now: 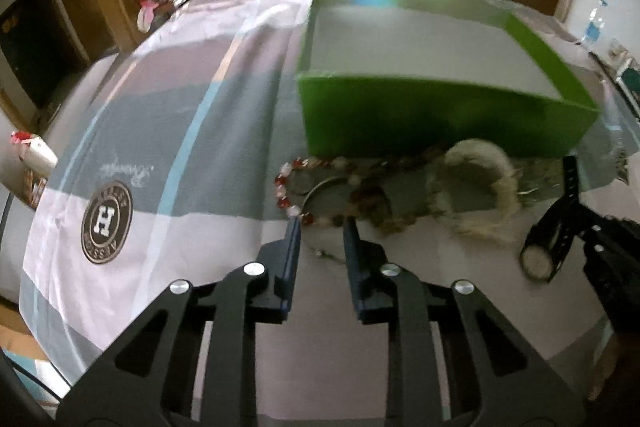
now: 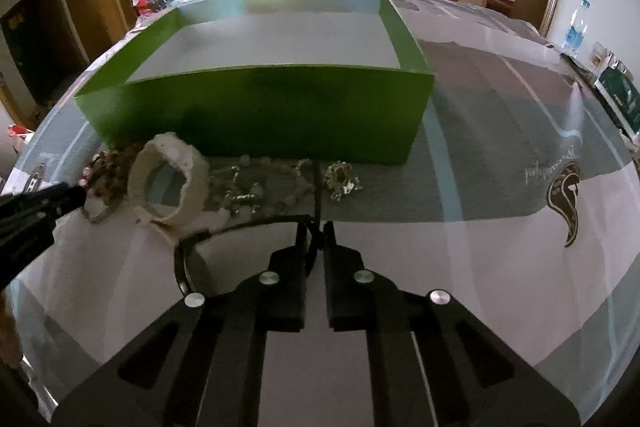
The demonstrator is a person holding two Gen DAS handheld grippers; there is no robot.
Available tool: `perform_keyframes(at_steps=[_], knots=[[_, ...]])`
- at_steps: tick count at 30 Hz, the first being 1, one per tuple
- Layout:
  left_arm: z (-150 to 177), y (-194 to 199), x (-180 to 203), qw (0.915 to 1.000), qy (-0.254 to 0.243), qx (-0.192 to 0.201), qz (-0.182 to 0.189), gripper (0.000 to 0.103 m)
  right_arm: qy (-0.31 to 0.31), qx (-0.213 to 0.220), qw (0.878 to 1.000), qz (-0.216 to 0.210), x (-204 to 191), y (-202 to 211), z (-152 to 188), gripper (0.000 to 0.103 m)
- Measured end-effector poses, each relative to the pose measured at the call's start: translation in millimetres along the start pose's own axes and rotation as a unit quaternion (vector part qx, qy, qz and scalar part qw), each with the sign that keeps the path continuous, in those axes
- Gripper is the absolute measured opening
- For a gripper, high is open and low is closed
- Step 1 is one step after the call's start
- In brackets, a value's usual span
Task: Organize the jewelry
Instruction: 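Grasp the black watch strap with the right tool while the left tool reaches toward the white watch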
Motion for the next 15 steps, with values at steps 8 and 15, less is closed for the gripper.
perform_keyframes(at_steps=[8,15], knots=[[-5,-9,33,0.9991,-0.04,-0.006,0.008,0.035,0.0,0.003,1.0,0.014,3,5,5,0.007],[-11,-33,40,0.9982,-0.045,-0.031,0.025,0.012,-0.001,0.003,1.0,0.015,5,4,7,0.007]])
Point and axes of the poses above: each gripper's, at about its wrist camera, not at the fingertips, and y roughly against the way its jaws point, x to its right, z to its underside, the point moved 1 cm from there along -y, roughly the way its jaws point, and after that the axes turned 2 degrees about y, right-handed, at the moved point
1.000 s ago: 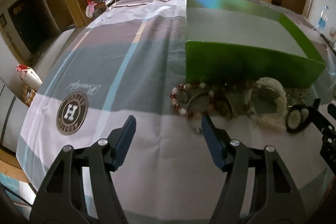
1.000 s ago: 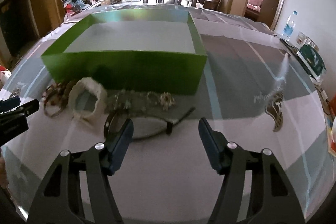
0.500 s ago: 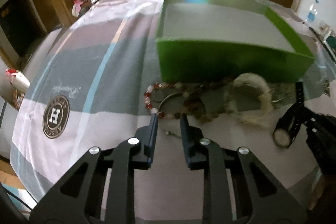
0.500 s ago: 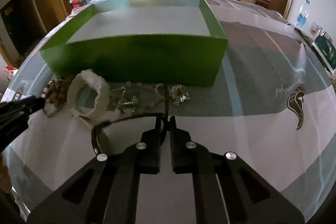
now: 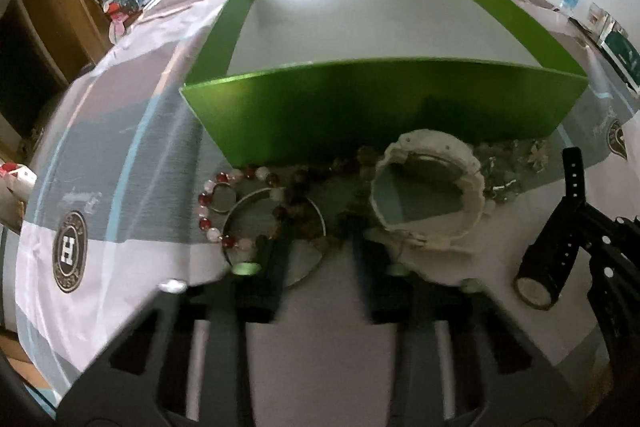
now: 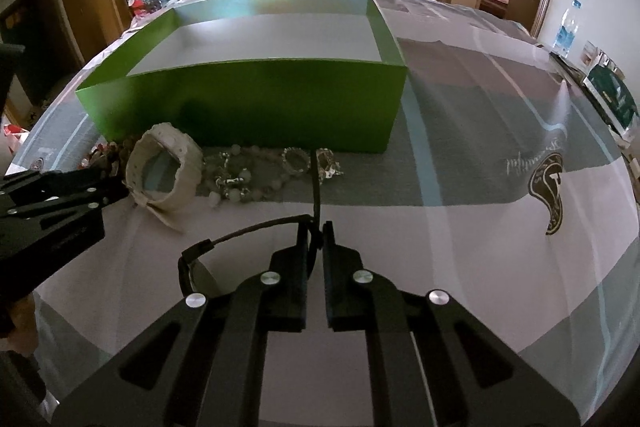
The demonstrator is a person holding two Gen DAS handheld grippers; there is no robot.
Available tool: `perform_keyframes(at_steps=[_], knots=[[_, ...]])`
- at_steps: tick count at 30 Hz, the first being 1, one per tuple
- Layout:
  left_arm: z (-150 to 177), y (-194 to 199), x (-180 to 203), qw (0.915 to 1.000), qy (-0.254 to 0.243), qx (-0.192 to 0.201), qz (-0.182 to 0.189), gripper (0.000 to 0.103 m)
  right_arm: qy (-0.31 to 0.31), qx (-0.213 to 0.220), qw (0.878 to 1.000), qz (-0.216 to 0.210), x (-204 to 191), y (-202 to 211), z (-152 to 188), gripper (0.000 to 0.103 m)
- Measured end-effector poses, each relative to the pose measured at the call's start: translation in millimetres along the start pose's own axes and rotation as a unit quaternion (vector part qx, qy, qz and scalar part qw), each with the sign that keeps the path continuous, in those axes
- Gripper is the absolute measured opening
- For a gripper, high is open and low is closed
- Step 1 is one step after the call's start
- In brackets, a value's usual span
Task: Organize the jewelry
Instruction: 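Grasp the black watch strap with the right tool while the left tool reaches toward the white watch, then carry the black watch over the green box with the right tool while the left tool grasps the white watch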
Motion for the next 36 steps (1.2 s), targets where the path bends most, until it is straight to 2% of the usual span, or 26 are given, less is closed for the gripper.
perform_keyframes(at_steps=[5,18,27,30,36], knots=[[-1,10,-8,0.9998,0.012,0.014,0.011,0.012,0.002,0.015,1.0,-0.007,-2,10,-1,0.005],[-16,81,-21,0.9961,0.025,0.079,0.03,0.012,0.022,0.095,0.995,0.008,-7,55,-34,0.004],[-33,94,-34,0.9936,0.052,0.094,0.033,0.012,0.041,0.136,0.99,-0.003,-16,63,-60,0.004],[-35,89,-34,0.993,0.063,0.095,0.033,0.012,0.048,0.138,0.989,-0.015,-19,54,-68,0.004],[-44,78,-36,0.9896,0.092,0.093,0.061,0.015,0.056,0.146,0.987,-0.032,-26,47,-78,0.004]])
Point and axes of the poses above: each gripper's, at about its wrist camera, not at the fingertips, and y roughly against the way its jaws point, x to its right, z to its underside, the point moved 1 cm from there along -y, roughly the way its jaws point, and after that the axes turned 2 degrees about y, right-handed, at the moved point
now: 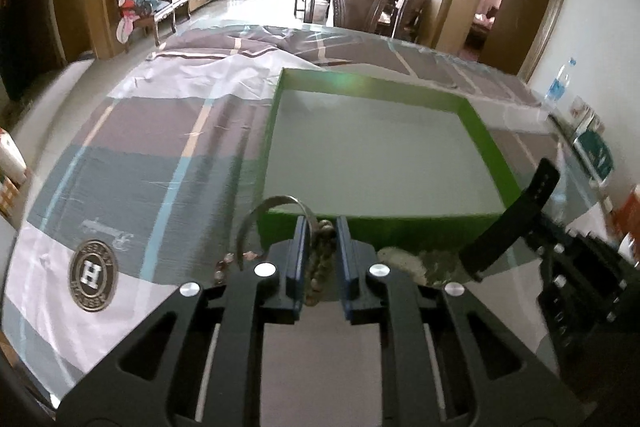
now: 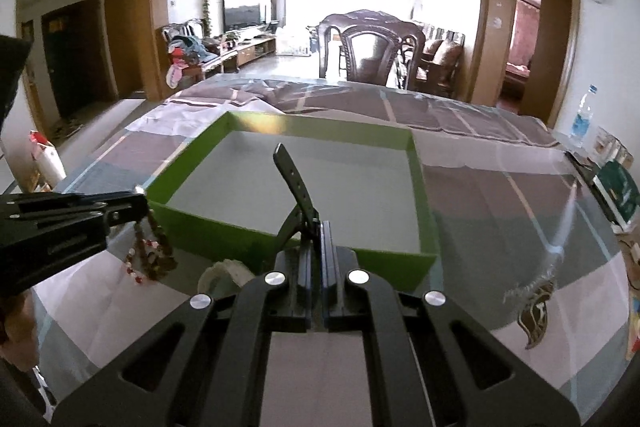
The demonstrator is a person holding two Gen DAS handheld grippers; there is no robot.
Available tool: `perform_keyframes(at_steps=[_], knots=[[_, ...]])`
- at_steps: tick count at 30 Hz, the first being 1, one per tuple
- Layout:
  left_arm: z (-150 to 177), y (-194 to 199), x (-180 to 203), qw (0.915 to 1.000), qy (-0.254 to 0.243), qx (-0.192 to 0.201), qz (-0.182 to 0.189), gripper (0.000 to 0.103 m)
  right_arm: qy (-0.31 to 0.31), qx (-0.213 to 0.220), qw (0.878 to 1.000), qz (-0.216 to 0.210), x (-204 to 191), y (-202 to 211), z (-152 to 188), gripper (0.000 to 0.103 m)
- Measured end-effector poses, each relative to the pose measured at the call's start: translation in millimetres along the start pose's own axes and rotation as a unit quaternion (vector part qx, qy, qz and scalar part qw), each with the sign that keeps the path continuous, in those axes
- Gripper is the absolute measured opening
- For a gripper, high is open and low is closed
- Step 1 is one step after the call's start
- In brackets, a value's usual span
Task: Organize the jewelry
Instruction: 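Carry the black watch over the green box with the right tool while the left tool grasps the white watch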
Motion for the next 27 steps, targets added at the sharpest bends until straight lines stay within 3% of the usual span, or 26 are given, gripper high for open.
perform_keyframes(at_steps=[5,9,15,17,18,19,27], knots=[[-12,-1,-2,0.9983,0.039,0.038,0.02,0.01,0.027,0.037,0.999,0.018,-10,-6,-14,0.004],[-17,-19,-8,0.9979,0.056,0.027,0.014,0.006,0.046,0.048,0.997,0.029,-16,-16,-19,0.004],[13,-15,-7,0.9997,-0.012,-0.002,-0.022,0.007,-0.016,-0.01,0.999,-0.048,4,-9,6,0.004],[22,-21,-6,0.999,-0.029,-0.018,-0.03,0.019,-0.028,-0.035,0.997,-0.06,9,-12,16,0.004],[25,-24,-5,0.9986,-0.035,-0.025,-0.03,0.028,-0.031,-0.047,0.996,-0.063,10,-15,21,0.004],[29,-30,-2,0.9981,-0.041,-0.033,-0.032,0.03,-0.03,-0.055,0.996,-0.057,11,-18,26,0.004],[45,-69,36,0.9918,-0.102,-0.072,-0.029,0.031,-0.04,-0.074,0.995,-0.047,15,-19,44,0.004]])
Point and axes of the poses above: each gripper's, at about its wrist camera, not at the fingertips, and y roughly against the way its jaws point, x to its right, z to its underside, the point moved 1 cm from there along -y, roughly the way its jaws point, and after that the axes turned 2 degrees about y, right-handed, at the moved point
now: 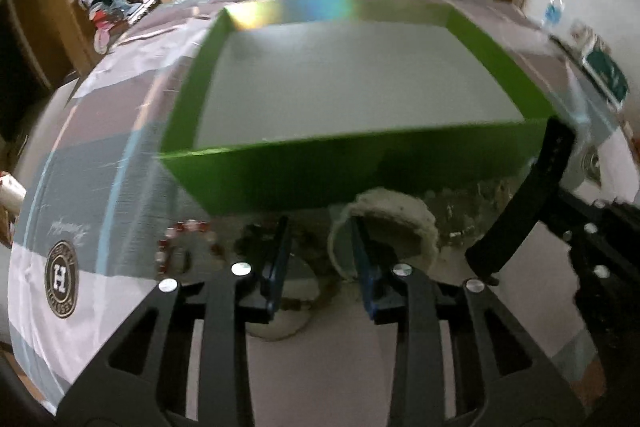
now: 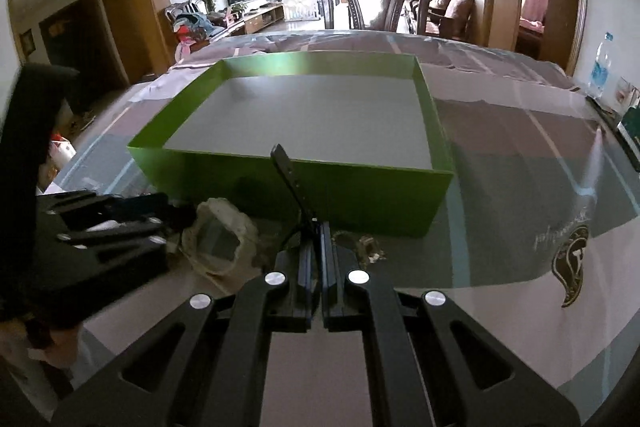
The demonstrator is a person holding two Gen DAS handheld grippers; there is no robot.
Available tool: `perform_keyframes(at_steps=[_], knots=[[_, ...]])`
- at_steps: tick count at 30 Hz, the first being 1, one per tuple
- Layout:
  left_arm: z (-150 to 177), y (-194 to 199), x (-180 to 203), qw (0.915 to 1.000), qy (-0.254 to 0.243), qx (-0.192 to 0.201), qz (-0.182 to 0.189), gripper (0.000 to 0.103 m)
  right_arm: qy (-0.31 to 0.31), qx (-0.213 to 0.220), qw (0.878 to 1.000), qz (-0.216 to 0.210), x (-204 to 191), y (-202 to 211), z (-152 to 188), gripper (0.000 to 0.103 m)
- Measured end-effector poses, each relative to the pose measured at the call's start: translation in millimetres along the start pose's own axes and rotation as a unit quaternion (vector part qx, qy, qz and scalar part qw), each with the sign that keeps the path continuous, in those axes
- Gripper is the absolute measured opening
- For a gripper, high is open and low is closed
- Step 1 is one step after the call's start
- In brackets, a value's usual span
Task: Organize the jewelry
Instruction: 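Carry the black watch over the green box with the right tool while the left tool grasps the white watch, then lower the white watch into the box with the left tool while the right tool releases the black watch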
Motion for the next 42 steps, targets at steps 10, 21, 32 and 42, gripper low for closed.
perform_keyframes(at_steps=[10,21,32,42], knots=[[4,-1,1,1.0,-0.003,-0.008,-0.002,0.004,0.002,0.013,1.0,-0.004,4,10,3,0.004],[-11,53,-11,0.9979,0.029,0.059,0.003,0.004,0.02,0.072,0.997,0.005,-4,34,-23,0.004],[-36,61,-31,0.9942,0.08,0.067,0.026,0.004,0.034,0.094,0.995,0.02,-17,31,-44,0.004],[-44,51,-44,0.988,0.124,0.088,0.026,0.005,0.036,0.144,0.988,0.043,-30,19,-53,0.004]])
Point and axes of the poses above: each gripper's, at about its wrist camera, not at the fingertips, and y roughly against the way its jaws point, x to its right, z to its underside, the point moved 1 cm from there along -y, roughly the way its jaws point, and after that the axes turned 2 degrees about y, right-handed, at the moved point
